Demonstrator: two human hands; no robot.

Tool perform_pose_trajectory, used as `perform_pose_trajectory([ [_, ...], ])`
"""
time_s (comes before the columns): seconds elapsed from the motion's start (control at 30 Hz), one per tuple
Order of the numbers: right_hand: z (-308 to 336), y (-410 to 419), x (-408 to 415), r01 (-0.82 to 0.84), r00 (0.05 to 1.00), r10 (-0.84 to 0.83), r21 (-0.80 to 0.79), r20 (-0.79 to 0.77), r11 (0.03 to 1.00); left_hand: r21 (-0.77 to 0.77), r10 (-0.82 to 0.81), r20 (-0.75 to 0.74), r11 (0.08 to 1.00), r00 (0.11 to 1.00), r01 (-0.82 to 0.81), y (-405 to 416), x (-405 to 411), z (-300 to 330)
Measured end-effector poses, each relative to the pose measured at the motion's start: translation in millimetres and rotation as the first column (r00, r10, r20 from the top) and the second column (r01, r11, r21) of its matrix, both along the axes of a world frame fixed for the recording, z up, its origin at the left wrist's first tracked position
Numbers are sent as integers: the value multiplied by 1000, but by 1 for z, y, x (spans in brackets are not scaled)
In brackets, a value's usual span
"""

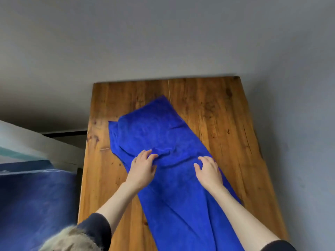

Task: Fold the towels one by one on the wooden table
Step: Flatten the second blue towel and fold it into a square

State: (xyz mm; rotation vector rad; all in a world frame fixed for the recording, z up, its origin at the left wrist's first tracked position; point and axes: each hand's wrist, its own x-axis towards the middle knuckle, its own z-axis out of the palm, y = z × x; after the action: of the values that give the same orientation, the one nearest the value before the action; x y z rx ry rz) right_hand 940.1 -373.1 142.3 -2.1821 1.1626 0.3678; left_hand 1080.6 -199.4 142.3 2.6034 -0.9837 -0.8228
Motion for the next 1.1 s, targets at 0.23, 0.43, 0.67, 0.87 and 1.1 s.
perform_pose_trajectory([
  [0.23,-35,43,-50,-25,967,9,-60,-256,998,175,-311,48,938,949,299,-22,-19,-41],
  [0.43,-56,30,-51,-83,962,77,-12,-263,997,263,-284,23,927,959,268,-13,-8,-51],
  [0.67,-54,-42,-11,-367,909,351,-36,-224,929,266,-118,86,960,989,92,-1,-20,-51],
  [0.87,-46,-88,48,-639,764,622,-63,-172,767,280,78,98,955,992,-103,0,-38,-49],
  [1.1,-40,-54,67,-599,801,584,-171,-131,783,155,124,250,974,960,-166,6,-17,-26],
])
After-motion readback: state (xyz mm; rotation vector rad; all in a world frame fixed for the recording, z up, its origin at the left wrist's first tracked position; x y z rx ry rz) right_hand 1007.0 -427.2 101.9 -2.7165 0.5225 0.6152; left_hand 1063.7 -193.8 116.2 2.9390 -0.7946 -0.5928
